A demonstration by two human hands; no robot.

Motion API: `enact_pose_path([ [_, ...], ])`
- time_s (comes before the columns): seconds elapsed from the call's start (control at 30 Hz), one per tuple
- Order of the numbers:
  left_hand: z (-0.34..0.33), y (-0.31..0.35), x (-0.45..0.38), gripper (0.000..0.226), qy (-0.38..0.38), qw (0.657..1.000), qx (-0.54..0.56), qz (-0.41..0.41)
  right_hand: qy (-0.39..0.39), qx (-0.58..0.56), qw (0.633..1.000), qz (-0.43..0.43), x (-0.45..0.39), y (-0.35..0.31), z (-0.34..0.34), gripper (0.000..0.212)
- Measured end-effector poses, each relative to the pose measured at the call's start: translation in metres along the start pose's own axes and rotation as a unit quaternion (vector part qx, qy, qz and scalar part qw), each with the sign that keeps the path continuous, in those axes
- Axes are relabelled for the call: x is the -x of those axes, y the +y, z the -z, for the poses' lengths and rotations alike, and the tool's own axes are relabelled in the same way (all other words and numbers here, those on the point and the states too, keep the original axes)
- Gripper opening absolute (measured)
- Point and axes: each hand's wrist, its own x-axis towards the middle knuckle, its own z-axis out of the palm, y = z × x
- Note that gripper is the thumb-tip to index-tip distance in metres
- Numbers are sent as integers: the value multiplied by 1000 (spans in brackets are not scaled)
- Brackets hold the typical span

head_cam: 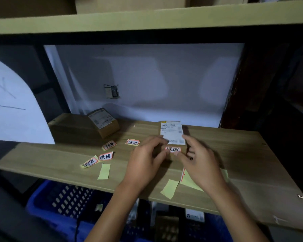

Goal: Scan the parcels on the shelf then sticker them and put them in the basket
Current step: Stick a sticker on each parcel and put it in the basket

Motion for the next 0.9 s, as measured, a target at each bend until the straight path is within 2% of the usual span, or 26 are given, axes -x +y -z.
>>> enact_pose_path([
  [0.13,35,34,36,25,79,996,22,-22,20,-91,996,-12,39,-39,13,64],
  [0.27,69,63,105,32,124,989,49,-60,0,-127,992,-24,108,-77,22,56],
  [0.33,83,56,144,33,136,987,41,-76,-13,-153,988,-24,145,-81,11,58],
  [0.37,92,48,160,33,119,989,33,-80,-21,-168,985,-33,163,-85,3,60],
  [0.47,115,20,193,40,-11,993,-41,-111,-64,-229,967,-95,203,-95,-22,73],
  [0.5,116,18,203,39,-11,995,-39,-93,-66,-224,966,-107,212,-96,-30,77],
  [0.57,114,20,217,31,57,998,9,-40,-57,-199,971,-121,221,-93,-43,61],
  [0.63,109,22,224,33,107,994,34,-18,-50,-168,976,-132,217,-87,-53,50],
  [0.77,107,3,209,38,56,991,62,106,-60,-135,980,-134,193,-76,-74,42],
  [0.9,97,-15,195,53,-3,985,61,162,-84,-119,981,-130,167,-65,-94,43],
])
